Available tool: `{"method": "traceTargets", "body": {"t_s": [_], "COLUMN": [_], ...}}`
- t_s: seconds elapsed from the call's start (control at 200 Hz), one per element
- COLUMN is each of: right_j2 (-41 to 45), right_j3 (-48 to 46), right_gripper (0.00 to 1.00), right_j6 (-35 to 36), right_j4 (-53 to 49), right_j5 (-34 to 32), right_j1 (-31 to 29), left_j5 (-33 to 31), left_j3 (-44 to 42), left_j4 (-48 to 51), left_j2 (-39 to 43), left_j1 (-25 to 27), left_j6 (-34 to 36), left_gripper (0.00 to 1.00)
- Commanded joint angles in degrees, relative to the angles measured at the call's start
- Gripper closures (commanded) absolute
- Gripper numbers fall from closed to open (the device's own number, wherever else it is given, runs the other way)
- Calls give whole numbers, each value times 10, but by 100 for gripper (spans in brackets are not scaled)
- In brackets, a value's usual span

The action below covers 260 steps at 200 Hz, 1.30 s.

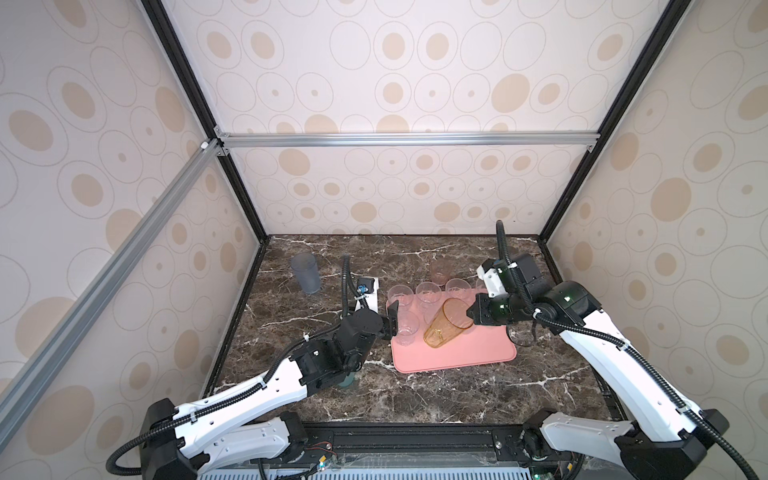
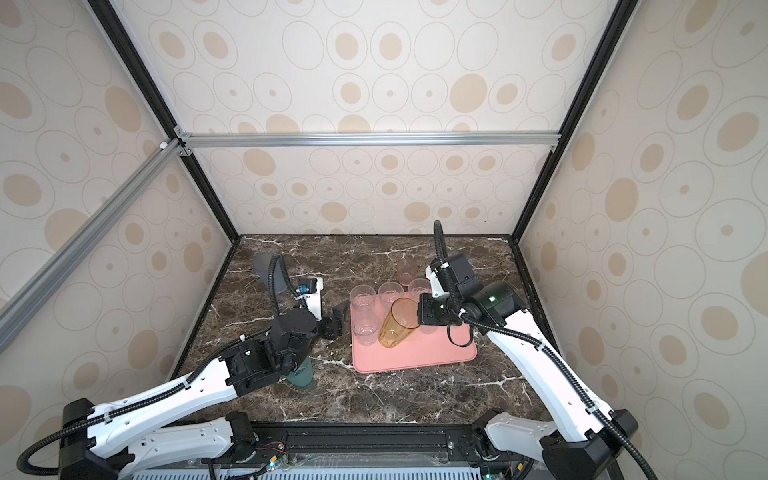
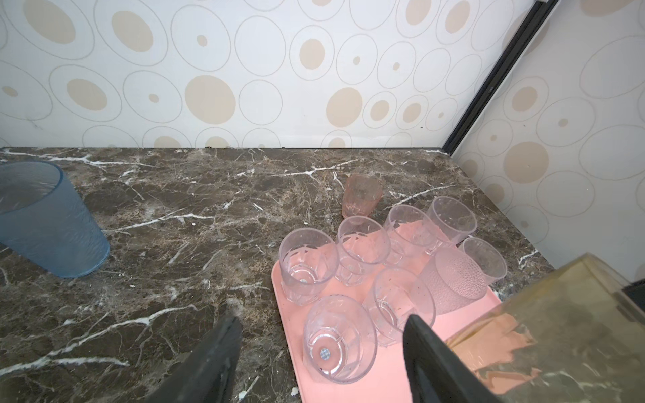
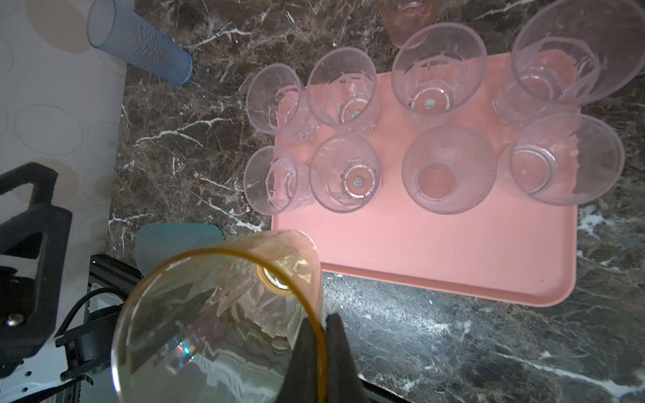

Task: Place the glasses into the tray
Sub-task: 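Carry the yellow glass to the tray's near edge and lower it with right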

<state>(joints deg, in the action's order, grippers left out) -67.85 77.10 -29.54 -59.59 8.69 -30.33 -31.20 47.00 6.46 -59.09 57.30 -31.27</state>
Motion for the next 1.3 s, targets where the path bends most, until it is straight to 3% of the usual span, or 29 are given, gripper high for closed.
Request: {"method": "traceTargets", "body": {"t_s": [0.0, 0.475, 0.73, 1.295], "right_j2": [3, -77, -146, -219], "right_j3": [-1, -26, -28, -15], "right_gripper": [100, 100, 100, 100], "right_j6": [-4, -41, -39, -34], "right_j4": [-26, 19, 69, 110], "right_j5": [7, -162, -153, -172], "right_j1": [-11, -153, -192, -209], "left_j5": [-7, 1, -15, -16], "left_j3": [-7, -45, -59, -73], "left_j4": [-6, -24, -19, -21], "left_j2": [-2, -19, -13, -7], "left_j1": [7, 8, 8, 8], "left_j6": [-26, -32, -26, -26], "left_gripper": [26, 26, 24, 24]}}
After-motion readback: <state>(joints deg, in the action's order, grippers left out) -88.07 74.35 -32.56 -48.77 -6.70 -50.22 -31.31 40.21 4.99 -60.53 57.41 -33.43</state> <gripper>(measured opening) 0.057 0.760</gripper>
